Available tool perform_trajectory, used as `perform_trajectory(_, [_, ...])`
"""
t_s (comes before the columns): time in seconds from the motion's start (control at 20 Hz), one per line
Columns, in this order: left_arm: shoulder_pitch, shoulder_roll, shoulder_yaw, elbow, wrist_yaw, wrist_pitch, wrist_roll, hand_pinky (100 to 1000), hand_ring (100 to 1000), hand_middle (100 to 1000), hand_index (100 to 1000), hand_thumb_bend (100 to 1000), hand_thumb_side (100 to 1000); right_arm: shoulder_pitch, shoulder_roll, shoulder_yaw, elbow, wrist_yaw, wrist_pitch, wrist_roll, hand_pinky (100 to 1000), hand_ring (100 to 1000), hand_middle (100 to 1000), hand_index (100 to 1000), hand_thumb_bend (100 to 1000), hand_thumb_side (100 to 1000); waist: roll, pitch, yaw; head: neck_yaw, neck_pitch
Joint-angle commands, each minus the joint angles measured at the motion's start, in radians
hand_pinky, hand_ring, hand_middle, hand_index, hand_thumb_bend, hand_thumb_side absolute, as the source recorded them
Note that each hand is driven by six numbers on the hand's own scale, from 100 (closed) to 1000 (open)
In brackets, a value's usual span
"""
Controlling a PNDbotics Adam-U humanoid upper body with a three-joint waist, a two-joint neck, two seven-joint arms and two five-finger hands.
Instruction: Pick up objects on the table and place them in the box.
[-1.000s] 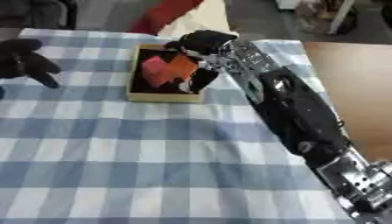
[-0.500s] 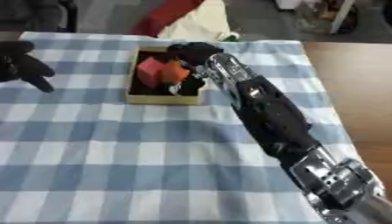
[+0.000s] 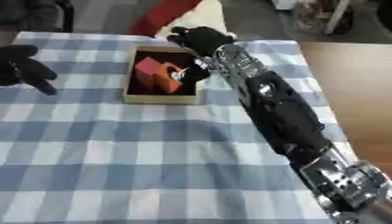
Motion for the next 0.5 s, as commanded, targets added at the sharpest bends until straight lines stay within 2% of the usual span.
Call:
perform_trajectory(0.05, [0.013,0.028,0.025,-0.007,-0.005,0.002,0.016,740,697,753,1000,100,825,0.032,-0.084,-0.026,-0.177,-0.156,0.047,-0.028,872,798,975,1000,100,742,0.005,-0.023,-0.018,0.024,0.014])
perform_trajectory(0.25, [0.057,0.03,0.03,-0.003,-0.007,-0.004,0.031,738,693,748,1000,100,841,0.157,-0.143,-0.063,-0.403,-0.354,0.116,-0.074,872,758,916,1000,100,777,0.009,-0.022,-0.058,0.065,0.034])
perform_trajectory(0.4, [0.091,0.023,0.031,-0.012,-0.004,-0.02,0.036,737,691,742,1000,100,810,0.264,-0.145,-0.093,-0.535,-0.469,0.154,-0.11,871,739,893,1000,100,825,0.014,-0.017,-0.085,0.091,0.051])
perform_trajectory(0.45, [0.1,0.021,0.03,-0.018,0.0,-0.026,0.036,735,688,736,1000,100,784,0.292,-0.14,-0.1,-0.567,-0.494,0.164,-0.12,869,731,884,1000,100,820,0.015,-0.016,-0.09,0.096,0.055])
perform_trajectory(0.5, [0.109,0.019,0.028,-0.026,0.004,-0.034,0.034,734,682,729,1000,100,718,0.322,-0.128,-0.107,-0.597,-0.516,0.17,-0.133,869,725,878,1000,100,772,0.017,-0.014,-0.097,0.102,0.061])
